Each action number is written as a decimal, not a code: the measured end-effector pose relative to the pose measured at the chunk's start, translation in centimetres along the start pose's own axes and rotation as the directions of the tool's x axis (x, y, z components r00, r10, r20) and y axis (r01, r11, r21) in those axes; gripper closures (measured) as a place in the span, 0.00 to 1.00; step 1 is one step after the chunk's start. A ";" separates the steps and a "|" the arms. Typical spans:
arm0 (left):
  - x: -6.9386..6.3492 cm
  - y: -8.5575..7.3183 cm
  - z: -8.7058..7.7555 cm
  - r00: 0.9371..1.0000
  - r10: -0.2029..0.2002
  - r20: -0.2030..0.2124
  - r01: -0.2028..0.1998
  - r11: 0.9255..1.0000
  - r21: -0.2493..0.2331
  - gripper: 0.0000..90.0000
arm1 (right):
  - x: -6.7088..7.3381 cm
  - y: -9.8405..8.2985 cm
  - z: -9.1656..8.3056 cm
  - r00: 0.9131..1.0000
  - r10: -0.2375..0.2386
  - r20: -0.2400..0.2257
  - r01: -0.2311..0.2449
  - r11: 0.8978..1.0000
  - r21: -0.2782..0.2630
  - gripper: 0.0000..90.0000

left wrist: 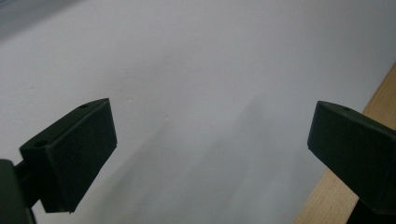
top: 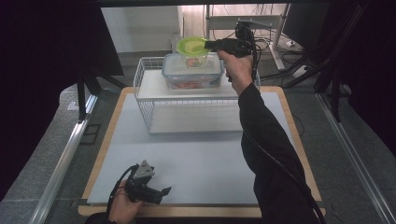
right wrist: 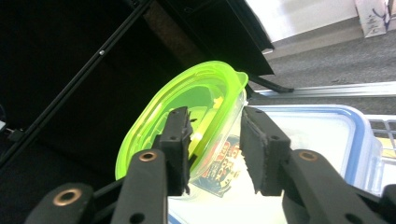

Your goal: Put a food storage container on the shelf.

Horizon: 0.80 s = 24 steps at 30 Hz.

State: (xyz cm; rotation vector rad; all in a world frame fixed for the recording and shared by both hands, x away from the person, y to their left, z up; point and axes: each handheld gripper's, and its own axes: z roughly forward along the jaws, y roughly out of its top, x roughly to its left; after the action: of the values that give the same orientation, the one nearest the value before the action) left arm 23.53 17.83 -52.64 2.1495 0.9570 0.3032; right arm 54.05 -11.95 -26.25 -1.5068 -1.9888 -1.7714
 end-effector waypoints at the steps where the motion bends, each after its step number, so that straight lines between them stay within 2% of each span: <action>1: 0.0 0.0 0.0 1.000 -0.004 -0.002 0.004 1.000 -0.003 0.01 | 0.0 0.0 0.0 1.000 -0.004 0.002 0.004 1.000 0.001 0.64; 6: 0.0 0.0 0.0 1.000 -0.003 -0.003 0.003 1.000 -0.003 0.01 | 0.1 0.0 0.0 1.000 -0.010 0.005 0.010 1.000 0.002 0.55; 8: 0.0 0.0 0.0 1.000 0.001 -0.002 -0.001 1.000 0.001 0.01 | 0.1 0.0 -0.2 1.000 -0.021 0.009 0.021 1.000 -0.001 0.45; 12: 0.0 0.0 0.0 1.000 0.003 -0.004 -0.003 1.000 0.000 0.01 | 0.1 0.0 -0.5 0.999 -0.035 -0.005 0.035 0.999 -0.004 0.39; 13: 0.0 0.0 0.0 1.000 0.003 -0.004 -0.003 1.000 0.000 0.01 | 0.2 0.0 -0.7 0.998 -0.058 -0.002 0.058 0.998 0.007 0.35; 16: 0.0 0.0 0.0 1.000 0.005 -0.004 -0.005 1.000 0.003 0.02 | 0.3 0.0 -0.9 0.997 -0.075 -0.002 0.075 0.997 0.007 0.33; 19: -0.1 0.0 0.1 1.000 0.006 -0.004 -0.006 1.000 0.003 0.02 | 0.6 -0.2 -1.4 0.993 -0.117 -0.003 0.117 0.993 0.016 0.27; 24: -0.1 0.0 0.0 1.000 0.003 -0.006 -0.003 1.000 -0.004 0.02 | 0.6 -0.7 -2.0 0.988 -0.155 -0.024 0.156 0.987 0.025 0.23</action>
State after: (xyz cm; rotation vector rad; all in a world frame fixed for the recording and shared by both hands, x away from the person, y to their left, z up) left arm 23.46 17.74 -52.62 2.1476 0.9559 0.3136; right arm 52.20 -13.08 -25.66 -1.3513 -2.1642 -1.8008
